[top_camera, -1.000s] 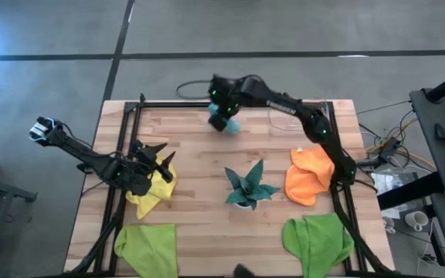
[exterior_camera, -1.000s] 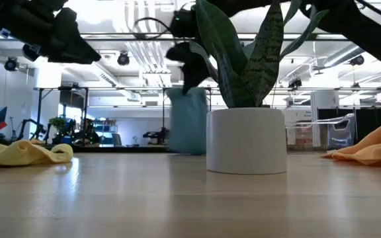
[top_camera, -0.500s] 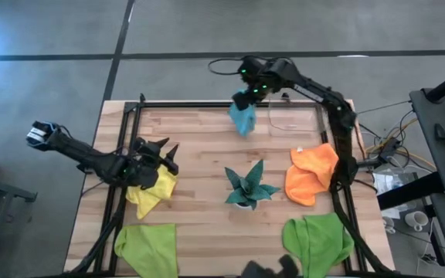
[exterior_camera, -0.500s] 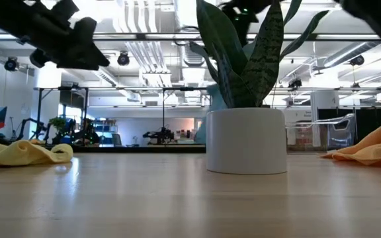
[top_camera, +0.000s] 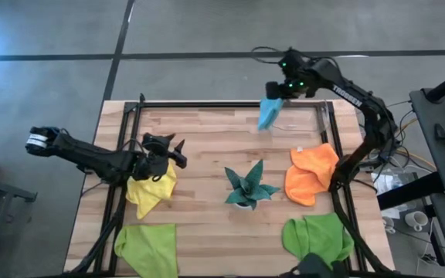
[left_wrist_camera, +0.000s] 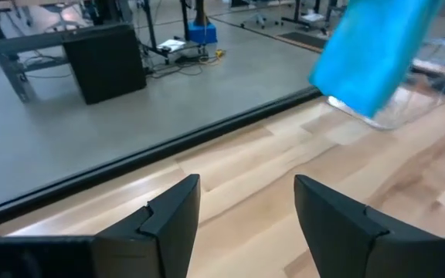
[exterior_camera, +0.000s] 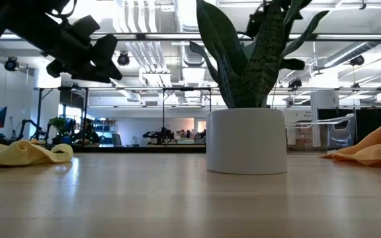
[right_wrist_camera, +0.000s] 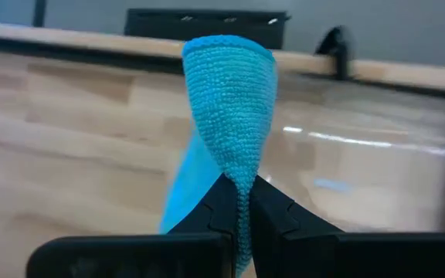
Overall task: Fold microfiber towels
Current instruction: Put the blue microfiber cloth into the transparent bin
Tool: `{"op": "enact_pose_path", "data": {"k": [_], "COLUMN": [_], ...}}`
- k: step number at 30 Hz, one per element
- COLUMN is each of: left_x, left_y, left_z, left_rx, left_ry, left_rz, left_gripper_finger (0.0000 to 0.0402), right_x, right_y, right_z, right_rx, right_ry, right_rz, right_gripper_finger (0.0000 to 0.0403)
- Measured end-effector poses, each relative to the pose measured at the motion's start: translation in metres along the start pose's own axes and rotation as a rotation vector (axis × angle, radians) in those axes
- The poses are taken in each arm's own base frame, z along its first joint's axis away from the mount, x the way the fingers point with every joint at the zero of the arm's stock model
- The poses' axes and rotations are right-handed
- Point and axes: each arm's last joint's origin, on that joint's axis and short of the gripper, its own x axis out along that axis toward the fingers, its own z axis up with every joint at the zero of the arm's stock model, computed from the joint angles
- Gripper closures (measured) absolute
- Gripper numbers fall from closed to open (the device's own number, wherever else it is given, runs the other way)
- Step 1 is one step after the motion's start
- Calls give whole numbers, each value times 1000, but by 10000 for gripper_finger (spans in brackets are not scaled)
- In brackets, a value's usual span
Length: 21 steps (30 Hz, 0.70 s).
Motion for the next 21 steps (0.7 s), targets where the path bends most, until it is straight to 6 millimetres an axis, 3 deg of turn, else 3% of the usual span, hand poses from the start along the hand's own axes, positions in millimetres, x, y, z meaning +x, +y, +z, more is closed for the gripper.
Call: {"op": "enact_pose_path", "data": {"k": [4,13,21], "left_x": [3,3,3], "left_y": [-2,-2,-2], "left_z": [1,3,4], "left_rx": [5,-4,-10], "left_ry": [6,4,2], "left_rz": [-22,-33,-31], "left_gripper_finger": [206,206,206], "right_x": [2,64,89], "right_y": [-18,-63,-89], "right_z": [4,1,-10], "right_rx": [-14,-37,-57], "right_ry": [-21,104,159], "right_rz": [-50,-253,-349], "right_gripper_finger": [392,391,391]}}
